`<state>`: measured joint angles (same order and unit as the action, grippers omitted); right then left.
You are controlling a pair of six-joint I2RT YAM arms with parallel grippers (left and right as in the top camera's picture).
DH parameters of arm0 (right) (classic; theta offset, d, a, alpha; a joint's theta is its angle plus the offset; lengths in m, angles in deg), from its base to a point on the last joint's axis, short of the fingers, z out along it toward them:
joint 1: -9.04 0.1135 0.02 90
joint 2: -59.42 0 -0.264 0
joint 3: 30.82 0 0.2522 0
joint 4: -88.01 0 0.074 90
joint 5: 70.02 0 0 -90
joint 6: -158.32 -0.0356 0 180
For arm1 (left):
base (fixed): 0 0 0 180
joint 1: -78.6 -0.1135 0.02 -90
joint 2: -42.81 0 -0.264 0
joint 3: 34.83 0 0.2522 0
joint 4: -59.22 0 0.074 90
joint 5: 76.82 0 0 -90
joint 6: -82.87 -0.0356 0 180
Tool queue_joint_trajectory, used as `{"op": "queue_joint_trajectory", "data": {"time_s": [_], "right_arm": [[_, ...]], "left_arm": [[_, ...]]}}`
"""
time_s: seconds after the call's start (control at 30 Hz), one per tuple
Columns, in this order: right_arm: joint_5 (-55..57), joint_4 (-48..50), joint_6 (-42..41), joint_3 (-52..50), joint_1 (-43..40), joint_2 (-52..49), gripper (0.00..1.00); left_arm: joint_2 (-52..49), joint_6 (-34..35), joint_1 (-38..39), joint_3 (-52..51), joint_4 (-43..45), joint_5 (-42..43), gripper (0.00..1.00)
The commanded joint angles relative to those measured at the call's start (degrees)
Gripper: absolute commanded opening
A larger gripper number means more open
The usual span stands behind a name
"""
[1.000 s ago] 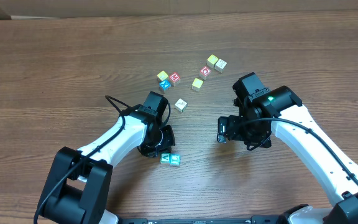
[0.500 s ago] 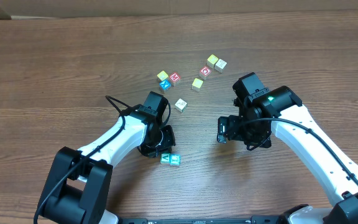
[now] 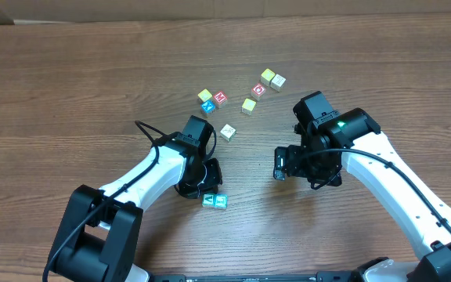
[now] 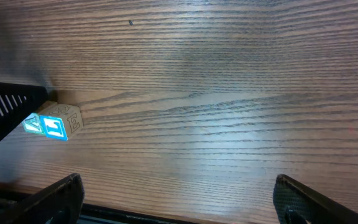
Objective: Flip 5 blocks
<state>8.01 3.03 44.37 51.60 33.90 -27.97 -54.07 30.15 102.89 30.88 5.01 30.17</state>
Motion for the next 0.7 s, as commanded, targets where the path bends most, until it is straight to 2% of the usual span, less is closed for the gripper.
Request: {"op": "queue_joint_trajectory", "data": {"time_s": [0.0,0.37,0.57,0.67], "right_arm": [[0.4,0.2,0.1,-0.2,0.3,0.2,0.98],[0.4,0.2,0.1,-0.2,0.3,0.2,0.98],[0.4,0.2,0.1,-0.2,0.3,0.2,0.98],[0.4,0.2,0.1,-0.2,0.3,0.2,0.99]], "left_arm": [[-0.5,-0.9,0.2,-0.5,0.2,0.7,0.04],[-0.5,-0.9,0.2,-0.5,0.5,0.4,0.04],[-0.5,-0.8,-0.7,-0.3,7.2,-1.8,0.04],[-0.5,0.4,-1.4,0.6,10.6,-4.2,0.09]]}}
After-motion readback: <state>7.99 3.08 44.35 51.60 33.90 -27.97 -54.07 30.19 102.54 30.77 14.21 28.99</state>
